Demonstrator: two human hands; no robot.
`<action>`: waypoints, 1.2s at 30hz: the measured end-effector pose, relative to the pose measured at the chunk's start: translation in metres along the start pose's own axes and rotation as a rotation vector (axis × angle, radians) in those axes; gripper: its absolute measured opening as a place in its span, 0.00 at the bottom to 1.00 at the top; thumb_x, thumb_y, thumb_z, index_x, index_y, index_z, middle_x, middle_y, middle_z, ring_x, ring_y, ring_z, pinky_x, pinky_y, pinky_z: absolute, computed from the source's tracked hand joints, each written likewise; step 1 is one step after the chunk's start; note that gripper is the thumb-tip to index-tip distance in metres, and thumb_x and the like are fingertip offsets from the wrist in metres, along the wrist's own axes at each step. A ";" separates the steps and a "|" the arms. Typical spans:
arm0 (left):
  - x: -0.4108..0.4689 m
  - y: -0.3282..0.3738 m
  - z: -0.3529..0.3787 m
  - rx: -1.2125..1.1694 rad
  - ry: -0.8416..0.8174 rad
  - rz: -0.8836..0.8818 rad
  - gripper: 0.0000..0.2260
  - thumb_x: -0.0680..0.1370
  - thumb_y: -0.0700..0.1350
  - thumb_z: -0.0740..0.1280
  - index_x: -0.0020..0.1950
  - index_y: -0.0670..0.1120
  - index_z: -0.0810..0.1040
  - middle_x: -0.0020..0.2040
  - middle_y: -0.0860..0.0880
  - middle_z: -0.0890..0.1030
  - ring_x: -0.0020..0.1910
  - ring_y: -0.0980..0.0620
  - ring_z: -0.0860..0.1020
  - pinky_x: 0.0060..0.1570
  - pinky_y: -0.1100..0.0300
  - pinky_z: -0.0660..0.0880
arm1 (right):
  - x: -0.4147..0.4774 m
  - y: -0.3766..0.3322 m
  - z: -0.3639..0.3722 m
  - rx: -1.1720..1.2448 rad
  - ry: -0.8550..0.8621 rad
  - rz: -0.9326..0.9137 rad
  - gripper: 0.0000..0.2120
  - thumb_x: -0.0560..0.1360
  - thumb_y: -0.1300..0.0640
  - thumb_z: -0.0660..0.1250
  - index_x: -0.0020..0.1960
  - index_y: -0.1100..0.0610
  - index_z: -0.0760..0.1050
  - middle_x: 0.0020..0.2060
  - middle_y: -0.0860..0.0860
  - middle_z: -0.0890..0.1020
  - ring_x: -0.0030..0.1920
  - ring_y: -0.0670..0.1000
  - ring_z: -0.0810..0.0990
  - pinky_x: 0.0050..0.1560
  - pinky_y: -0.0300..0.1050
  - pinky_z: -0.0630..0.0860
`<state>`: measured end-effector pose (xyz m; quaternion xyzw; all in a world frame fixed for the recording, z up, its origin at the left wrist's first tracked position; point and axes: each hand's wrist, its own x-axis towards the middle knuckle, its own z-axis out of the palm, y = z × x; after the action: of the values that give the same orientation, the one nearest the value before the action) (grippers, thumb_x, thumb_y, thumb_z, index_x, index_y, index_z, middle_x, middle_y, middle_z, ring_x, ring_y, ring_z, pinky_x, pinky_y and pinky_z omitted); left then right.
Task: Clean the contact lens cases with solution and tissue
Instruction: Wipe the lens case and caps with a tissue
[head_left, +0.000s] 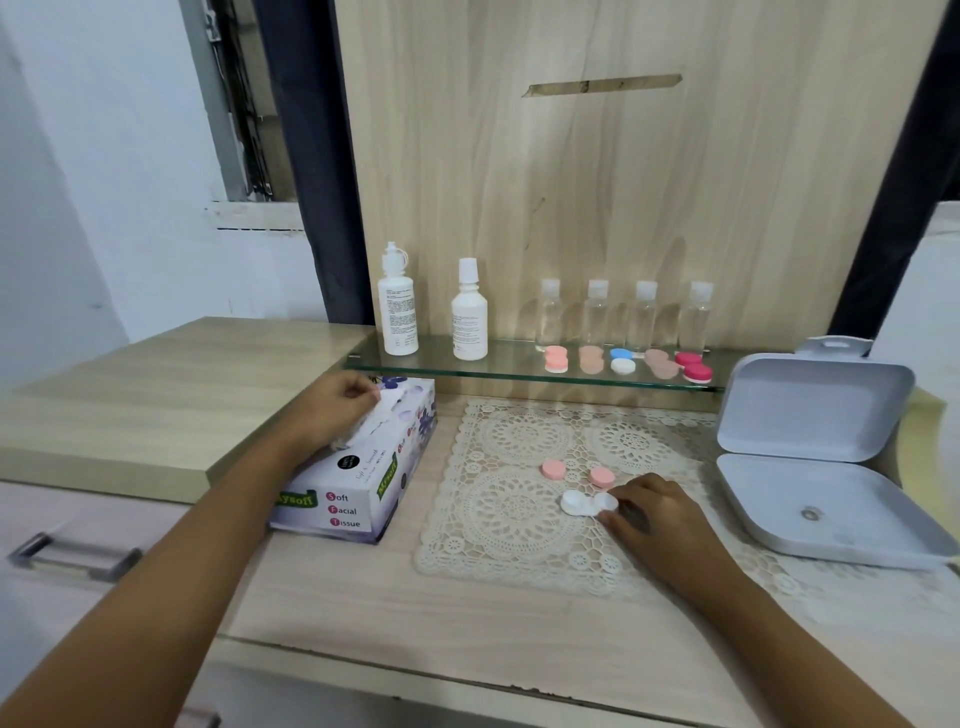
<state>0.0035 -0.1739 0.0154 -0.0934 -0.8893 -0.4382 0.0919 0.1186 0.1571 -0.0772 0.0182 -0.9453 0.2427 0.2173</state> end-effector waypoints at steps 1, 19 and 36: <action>0.000 -0.002 -0.001 0.030 -0.032 -0.005 0.05 0.77 0.49 0.65 0.46 0.50 0.78 0.41 0.51 0.79 0.41 0.52 0.76 0.43 0.58 0.72 | 0.000 0.000 0.000 0.000 -0.002 0.000 0.12 0.73 0.51 0.68 0.54 0.53 0.80 0.46 0.47 0.77 0.50 0.51 0.74 0.51 0.48 0.71; -0.017 0.060 0.009 -0.158 0.169 0.285 0.07 0.79 0.44 0.62 0.44 0.45 0.77 0.38 0.50 0.77 0.33 0.61 0.72 0.35 0.66 0.67 | 0.000 -0.002 -0.001 -0.014 -0.022 0.017 0.13 0.73 0.51 0.67 0.56 0.54 0.79 0.49 0.48 0.77 0.53 0.52 0.73 0.54 0.48 0.71; -0.056 0.082 0.124 -0.357 -0.204 0.168 0.12 0.81 0.49 0.56 0.49 0.45 0.76 0.40 0.53 0.77 0.37 0.57 0.73 0.38 0.62 0.69 | -0.001 -0.003 -0.002 -0.009 -0.032 0.024 0.13 0.74 0.50 0.66 0.56 0.54 0.78 0.50 0.50 0.77 0.54 0.52 0.73 0.57 0.49 0.70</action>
<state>0.0682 -0.0304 -0.0102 -0.2259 -0.7914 -0.5676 0.0199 0.1202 0.1553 -0.0748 0.0097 -0.9499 0.2408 0.1991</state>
